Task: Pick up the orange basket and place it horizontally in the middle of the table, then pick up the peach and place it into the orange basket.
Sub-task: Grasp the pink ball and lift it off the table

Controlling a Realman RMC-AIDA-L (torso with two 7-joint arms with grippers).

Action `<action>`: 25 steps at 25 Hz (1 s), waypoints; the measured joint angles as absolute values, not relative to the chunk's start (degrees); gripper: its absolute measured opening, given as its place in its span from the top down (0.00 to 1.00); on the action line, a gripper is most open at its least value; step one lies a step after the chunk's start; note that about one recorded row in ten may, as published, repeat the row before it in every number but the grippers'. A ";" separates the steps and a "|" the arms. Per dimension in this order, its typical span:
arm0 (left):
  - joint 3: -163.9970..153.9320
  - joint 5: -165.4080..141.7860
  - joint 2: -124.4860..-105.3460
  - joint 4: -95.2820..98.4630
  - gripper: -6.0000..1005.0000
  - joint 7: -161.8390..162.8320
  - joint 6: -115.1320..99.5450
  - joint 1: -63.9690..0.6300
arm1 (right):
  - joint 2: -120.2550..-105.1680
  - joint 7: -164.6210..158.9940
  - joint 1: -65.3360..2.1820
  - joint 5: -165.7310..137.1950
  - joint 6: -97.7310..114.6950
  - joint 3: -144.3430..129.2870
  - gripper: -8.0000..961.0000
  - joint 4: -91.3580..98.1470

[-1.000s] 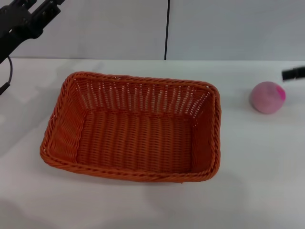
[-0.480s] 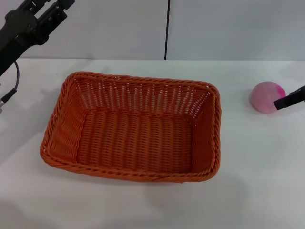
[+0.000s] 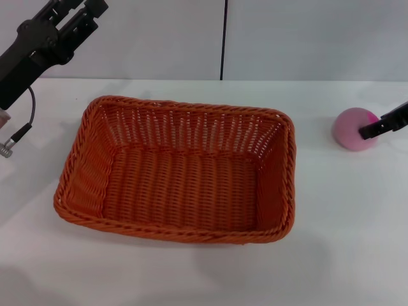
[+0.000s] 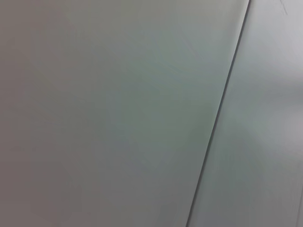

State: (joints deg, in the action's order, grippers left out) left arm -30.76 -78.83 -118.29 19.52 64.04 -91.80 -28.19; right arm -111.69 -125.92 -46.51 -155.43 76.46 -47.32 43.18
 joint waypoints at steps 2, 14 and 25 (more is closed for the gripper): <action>-30.76 -78.90 -118.25 19.12 0.34 64.06 -91.95 -28.20 | -111.90 -125.91 -46.51 -155.44 75.88 -47.63 0.37 43.17; -30.76 -79.19 -118.35 18.43 0.34 64.04 -91.54 -28.53 | -113.54 -125.18 -46.43 -155.41 73.07 -50.64 0.66 44.59; -30.76 -78.96 -118.30 18.46 0.34 63.98 -91.51 -28.66 | -117.46 -125.92 -37.37 -144.65 80.58 -50.10 0.86 70.30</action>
